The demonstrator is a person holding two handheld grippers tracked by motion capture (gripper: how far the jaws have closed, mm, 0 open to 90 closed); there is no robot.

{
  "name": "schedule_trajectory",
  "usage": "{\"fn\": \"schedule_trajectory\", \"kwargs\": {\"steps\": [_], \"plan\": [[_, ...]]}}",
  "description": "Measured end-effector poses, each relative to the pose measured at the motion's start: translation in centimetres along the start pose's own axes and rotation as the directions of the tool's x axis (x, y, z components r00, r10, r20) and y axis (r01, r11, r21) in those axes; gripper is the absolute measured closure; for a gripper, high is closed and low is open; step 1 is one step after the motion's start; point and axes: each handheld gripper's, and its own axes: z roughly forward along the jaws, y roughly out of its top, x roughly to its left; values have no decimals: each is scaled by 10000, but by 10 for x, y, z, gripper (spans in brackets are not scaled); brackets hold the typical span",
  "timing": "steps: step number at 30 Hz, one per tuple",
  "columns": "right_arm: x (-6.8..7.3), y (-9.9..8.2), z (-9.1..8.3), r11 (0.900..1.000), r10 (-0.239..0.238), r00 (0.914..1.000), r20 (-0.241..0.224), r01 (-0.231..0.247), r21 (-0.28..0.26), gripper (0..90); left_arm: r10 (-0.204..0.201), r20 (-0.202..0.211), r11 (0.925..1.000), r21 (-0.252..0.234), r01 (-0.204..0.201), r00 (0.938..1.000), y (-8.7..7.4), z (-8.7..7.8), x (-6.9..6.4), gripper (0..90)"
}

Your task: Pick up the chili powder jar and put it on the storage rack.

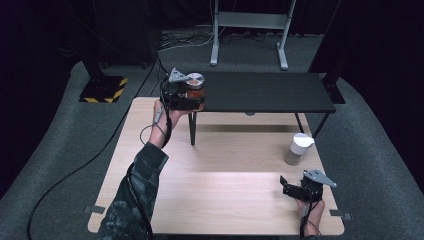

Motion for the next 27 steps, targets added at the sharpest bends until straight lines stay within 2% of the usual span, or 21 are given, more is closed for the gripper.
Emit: {"fn": "schedule_trajectory", "kwargs": {"steps": [10,19,27], "plan": [[0,0,0,10000,-3,10000,2,3,-11,13,-133,-14,9997,186,133,9999,2,9,5,310],[0,-1,0,10000,1,10000,-1,-1,-31,13,-256,-32,9997,-34,256,9997,-3,11,7,309],[0,-1,-1,10000,12,10000,7,-12,-41,14,-143,87,9998,-158,144,9999,-7,13,12,309]]}}
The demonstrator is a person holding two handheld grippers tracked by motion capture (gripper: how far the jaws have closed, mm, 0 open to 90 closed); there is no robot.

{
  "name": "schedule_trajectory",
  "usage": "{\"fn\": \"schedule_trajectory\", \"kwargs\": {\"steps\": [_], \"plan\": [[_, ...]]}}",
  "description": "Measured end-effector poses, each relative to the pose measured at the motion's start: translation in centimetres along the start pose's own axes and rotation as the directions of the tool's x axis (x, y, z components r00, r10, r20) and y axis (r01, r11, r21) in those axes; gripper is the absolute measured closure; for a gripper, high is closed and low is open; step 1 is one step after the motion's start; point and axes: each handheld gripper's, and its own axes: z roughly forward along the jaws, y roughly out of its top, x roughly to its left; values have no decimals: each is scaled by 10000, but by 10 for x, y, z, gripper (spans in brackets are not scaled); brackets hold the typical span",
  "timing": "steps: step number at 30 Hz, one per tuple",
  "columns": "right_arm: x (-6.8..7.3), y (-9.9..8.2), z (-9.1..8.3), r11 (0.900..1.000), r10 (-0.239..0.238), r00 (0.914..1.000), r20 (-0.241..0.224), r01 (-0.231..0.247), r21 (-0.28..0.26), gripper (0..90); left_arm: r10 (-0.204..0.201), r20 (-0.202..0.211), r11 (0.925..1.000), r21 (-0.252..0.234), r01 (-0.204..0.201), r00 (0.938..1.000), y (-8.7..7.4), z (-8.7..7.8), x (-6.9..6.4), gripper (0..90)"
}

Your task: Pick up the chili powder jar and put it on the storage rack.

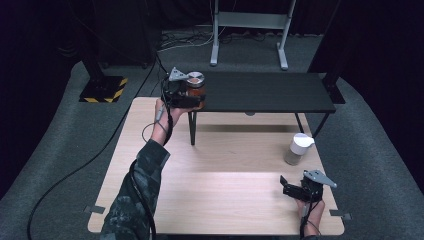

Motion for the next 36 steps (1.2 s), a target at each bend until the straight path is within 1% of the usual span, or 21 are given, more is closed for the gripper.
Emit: {"fn": "schedule_trajectory", "kwargs": {"steps": [4,17,27,29,30,32,34,35,36], "plan": [[0,0,0,10000,2,10000,0,-2,-2,14,-9,-77,10000,45,9,10000,2,1,-1,309],[0,0,0,10000,4,10000,-4,-4,-18,13,-1,-89,9998,204,3,10000,7,3,1,308],[0,0,0,10000,4,10000,-9,-4,-23,13,106,-110,9987,509,-101,9999,14,3,0,307],[0,0,0,10000,3,10000,-10,-3,-24,13,192,-134,9980,597,-183,9997,16,2,-1,303],[0,-1,0,10000,4,10000,-13,-4,-28,12,189,-69,9975,681,-184,9998,18,2,0,299],[0,-1,0,10000,9,10000,-22,-9,-38,11,232,78,9958,889,-238,9997,21,1,3,252],[0,-1,0,10000,3,10000,-21,-3,-32,11,384,107,9925,1158,-394,9992,25,-2,3,200],[0,0,0,10000,-2,10000,-19,2,-19,11,387,233,9900,1351,-415,9990,28,-3,4,177],[0,0,0,10000,-11,10000,-19,11,-23,11,486,281,9866,1544,-524,9984,30,-5,4,150]]}}
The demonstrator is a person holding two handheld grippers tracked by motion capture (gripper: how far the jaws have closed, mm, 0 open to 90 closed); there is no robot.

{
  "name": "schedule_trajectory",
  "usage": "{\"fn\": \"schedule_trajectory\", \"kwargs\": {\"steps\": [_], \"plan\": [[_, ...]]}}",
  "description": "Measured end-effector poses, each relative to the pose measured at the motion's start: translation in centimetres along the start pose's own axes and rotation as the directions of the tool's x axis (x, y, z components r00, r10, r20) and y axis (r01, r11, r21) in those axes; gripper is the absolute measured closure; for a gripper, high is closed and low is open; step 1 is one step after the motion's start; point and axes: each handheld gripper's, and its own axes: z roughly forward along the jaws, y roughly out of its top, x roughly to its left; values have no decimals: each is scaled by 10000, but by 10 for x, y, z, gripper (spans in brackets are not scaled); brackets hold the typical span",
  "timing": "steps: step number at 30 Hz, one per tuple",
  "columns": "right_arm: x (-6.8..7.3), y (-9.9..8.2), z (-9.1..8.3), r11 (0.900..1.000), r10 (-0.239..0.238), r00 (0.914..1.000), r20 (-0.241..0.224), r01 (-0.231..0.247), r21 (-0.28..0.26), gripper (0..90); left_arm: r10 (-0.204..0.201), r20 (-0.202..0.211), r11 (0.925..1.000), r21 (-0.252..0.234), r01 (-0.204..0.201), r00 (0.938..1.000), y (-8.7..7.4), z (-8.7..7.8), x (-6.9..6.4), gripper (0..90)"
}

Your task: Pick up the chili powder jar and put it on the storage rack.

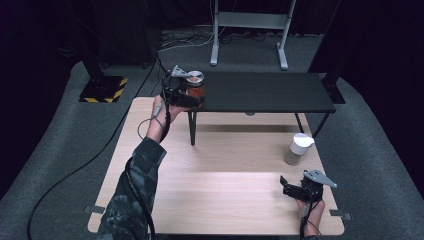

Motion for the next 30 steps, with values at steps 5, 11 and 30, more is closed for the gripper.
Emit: {"fn": "schedule_trajectory", "kwargs": {"steps": [5,11,30], "plan": [[0,0,0,10000,-4,10000,4,4,0,11,642,-56,9917,1117,-631,9979,9,-5,-8,27],[0,0,0,10000,-39,10000,11,39,17,11,1244,-109,9802,1566,-1212,9922,-2,-12,-24,0],[1,0,0,10000,-65,10000,-4,65,10,11,1283,270,9707,2015,-1311,9914,-112,0,-61,3]]}}
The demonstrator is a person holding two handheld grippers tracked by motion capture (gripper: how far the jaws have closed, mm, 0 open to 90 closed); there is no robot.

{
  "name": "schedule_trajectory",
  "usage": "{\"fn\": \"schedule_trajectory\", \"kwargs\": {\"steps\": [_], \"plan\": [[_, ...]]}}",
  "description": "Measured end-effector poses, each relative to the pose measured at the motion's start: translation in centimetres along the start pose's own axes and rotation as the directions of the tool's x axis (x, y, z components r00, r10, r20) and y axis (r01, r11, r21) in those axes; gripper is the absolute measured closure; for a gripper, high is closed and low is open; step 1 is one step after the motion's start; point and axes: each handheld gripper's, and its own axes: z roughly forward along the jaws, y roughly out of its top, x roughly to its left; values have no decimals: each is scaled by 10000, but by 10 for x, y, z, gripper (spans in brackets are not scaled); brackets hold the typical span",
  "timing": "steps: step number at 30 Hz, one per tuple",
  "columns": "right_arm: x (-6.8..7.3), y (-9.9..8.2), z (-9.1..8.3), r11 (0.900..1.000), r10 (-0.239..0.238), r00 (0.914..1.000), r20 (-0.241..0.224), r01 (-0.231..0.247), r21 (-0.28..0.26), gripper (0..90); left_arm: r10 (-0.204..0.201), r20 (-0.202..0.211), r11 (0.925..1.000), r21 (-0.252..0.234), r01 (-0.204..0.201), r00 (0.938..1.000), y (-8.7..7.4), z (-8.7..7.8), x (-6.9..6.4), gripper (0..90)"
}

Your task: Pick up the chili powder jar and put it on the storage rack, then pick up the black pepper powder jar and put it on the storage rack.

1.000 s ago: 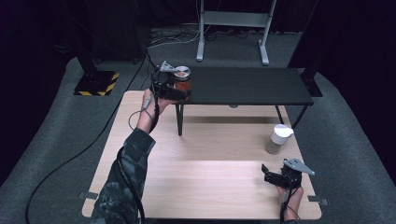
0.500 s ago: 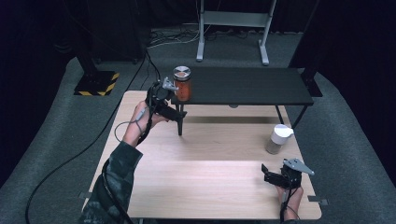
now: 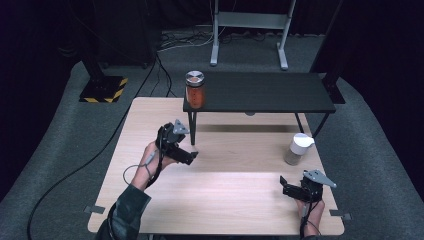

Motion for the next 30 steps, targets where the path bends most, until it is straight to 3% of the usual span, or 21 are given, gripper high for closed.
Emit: {"fn": "schedule_trajectory", "kwargs": {"steps": [4,6,9,14,18,20,23,27,30], "plan": [[0,0,0,10000,-7,10000,5,7,-22,11,-166,39,9998,131,166,9999,-29,14,-13,2],[1,0,0,10000,-35,10000,11,35,-7,11,-250,-299,9997,79,252,9992,-43,18,-24,2],[1,0,0,10000,-30,10000,25,30,-4,11,-709,-377,9971,-285,699,9968,-65,21,-32,5],[2,1,0,9999,-126,9999,18,126,57,11,-1205,-619,9924,-332,1186,9908,-89,26,-44,3],[2,1,0,9999,-154,9999,47,154,56,11,-1551,-625,9879,-15,1553,9859,-99,34,-49,1],[2,1,1,9999,-147,9999,47,146,84,10,-1680,-633,9858,-102,1677,9838,-106,37,-53,1],[3,2,1,9998,-185,9998,57,184,101,11,-1541,-1314,9880,-79,1544,9793,-109,42,-70,1],[4,3,1,9996,-252,9997,61,251,155,11,-1661,-1338,9860,-117,1661,9770,-113,46,-74,1],[4,3,1,9996,-237,9997,81,236,165,12,-1839,-1428,9828,-422,1796,9725,-119,47,-78,1]]}}
